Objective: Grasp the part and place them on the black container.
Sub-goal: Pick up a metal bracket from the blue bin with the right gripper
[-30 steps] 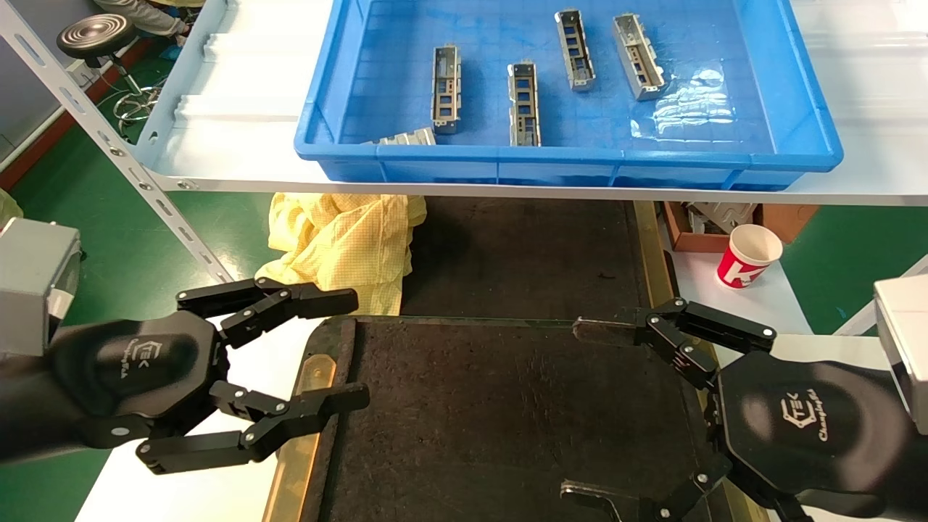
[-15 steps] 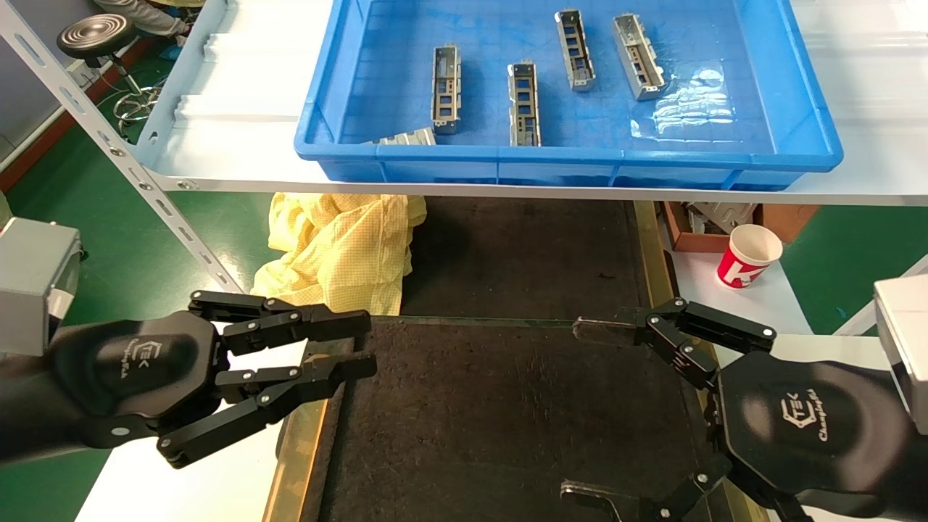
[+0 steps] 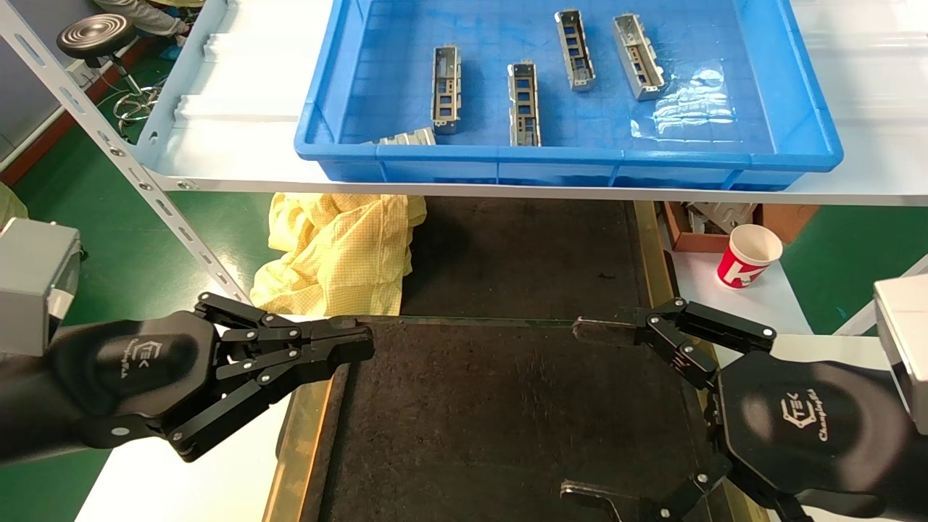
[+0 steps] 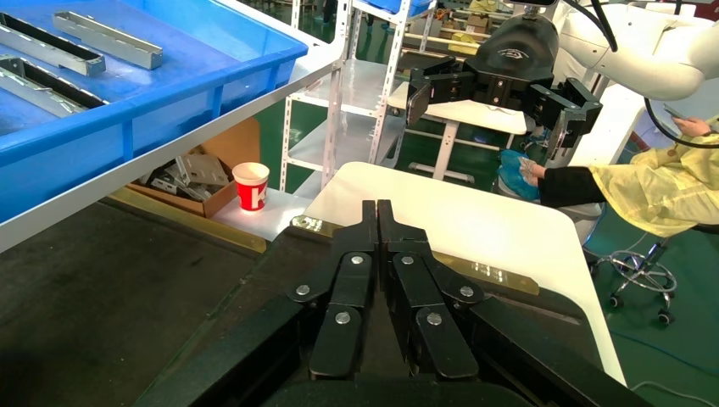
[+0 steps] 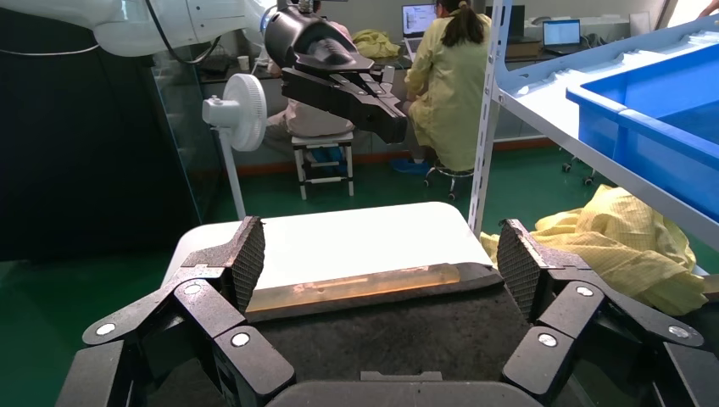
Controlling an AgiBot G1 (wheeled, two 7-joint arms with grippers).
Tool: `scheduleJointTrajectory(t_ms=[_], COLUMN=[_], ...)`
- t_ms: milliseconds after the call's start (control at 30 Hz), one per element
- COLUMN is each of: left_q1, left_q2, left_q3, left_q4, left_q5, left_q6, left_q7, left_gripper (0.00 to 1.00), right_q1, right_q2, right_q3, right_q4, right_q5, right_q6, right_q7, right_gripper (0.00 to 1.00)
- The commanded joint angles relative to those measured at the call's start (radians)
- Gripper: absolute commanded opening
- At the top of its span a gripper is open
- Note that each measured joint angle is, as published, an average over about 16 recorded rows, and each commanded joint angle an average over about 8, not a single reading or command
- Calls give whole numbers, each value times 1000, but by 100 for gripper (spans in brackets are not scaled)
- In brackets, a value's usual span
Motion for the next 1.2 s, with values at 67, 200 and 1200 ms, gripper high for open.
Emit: scheduleJointTrajectory(t_ms=[67,200,1200], left_q1=[0,0,0], left_q2=[0,0,0], left_q3=[0,0,0], left_q4=[0,0,0], left_q5=[0,0,0], left_q6=[0,0,0], left_q7=[0,0,0], left_gripper=[0,0,100], right_q1=[6,89,881], right_q2=[1,-11,-444], right_q3=[1,4,-283], right_q4=[1,-23,-834], right_q5=[-2,-16,-584], right_q6=[2,53,324], right_q7=[1,53,174], right_gripper=[100,100,100])
